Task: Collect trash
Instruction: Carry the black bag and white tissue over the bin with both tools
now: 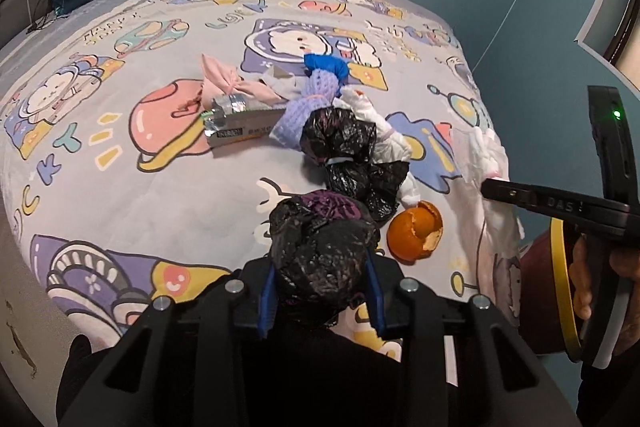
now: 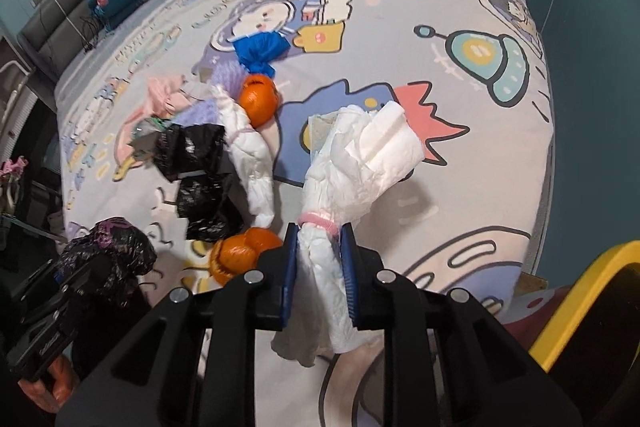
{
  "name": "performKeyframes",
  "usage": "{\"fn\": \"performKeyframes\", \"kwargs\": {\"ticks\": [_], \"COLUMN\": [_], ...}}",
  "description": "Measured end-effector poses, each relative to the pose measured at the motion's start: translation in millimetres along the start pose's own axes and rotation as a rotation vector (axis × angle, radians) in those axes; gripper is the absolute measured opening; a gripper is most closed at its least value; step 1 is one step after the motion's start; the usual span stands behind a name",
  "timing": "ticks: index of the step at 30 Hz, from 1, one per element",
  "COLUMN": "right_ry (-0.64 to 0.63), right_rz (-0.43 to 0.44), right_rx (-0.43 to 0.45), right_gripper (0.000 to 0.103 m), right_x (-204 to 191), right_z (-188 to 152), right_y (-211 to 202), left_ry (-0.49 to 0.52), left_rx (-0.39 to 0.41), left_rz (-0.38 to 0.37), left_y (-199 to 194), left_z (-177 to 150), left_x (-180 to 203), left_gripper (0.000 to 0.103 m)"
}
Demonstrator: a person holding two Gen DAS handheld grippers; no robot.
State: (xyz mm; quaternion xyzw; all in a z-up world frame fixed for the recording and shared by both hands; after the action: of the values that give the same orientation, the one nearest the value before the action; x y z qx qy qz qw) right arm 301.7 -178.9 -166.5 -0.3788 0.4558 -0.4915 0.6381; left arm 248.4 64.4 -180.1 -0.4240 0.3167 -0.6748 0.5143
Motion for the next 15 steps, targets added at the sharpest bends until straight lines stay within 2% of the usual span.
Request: {"fn": "performKeyframes", "kwargs": {"ticks": [9,15], "right_ry": [-0.003,-0.012], "right_rz": [0.096,0.110], "right_rx": [0.059,0.102], "right_gripper": [0.020,0.020], "right_x": [-0.9,1.3], "right_z": [-24.5,-37.5], "right_y": [-52.3,-78.2], "left_ry": [0.017,0.033], "left_rx": [0.048,0.078], "left_rz": [-0.008,-0.026], "left_y": [-31.6,-49.9], "left_z": [-1.9,-4.4], "left_x": [9.3,25.9], "left_gripper": [0.033,0.033]}}
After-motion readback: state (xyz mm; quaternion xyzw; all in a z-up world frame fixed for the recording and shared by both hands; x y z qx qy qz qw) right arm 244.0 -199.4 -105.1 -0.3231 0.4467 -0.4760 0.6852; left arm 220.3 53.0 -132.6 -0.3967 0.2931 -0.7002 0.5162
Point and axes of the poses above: each gripper's, at about its wrist camera, not at the fingertips, and y roughly the way its jaws point, x to its right, z to its top, the point moved 4 cm from there along y, roughly the way its jaws point, and after that the axes turned 9 degrees about -x, right-handed, at the moved point
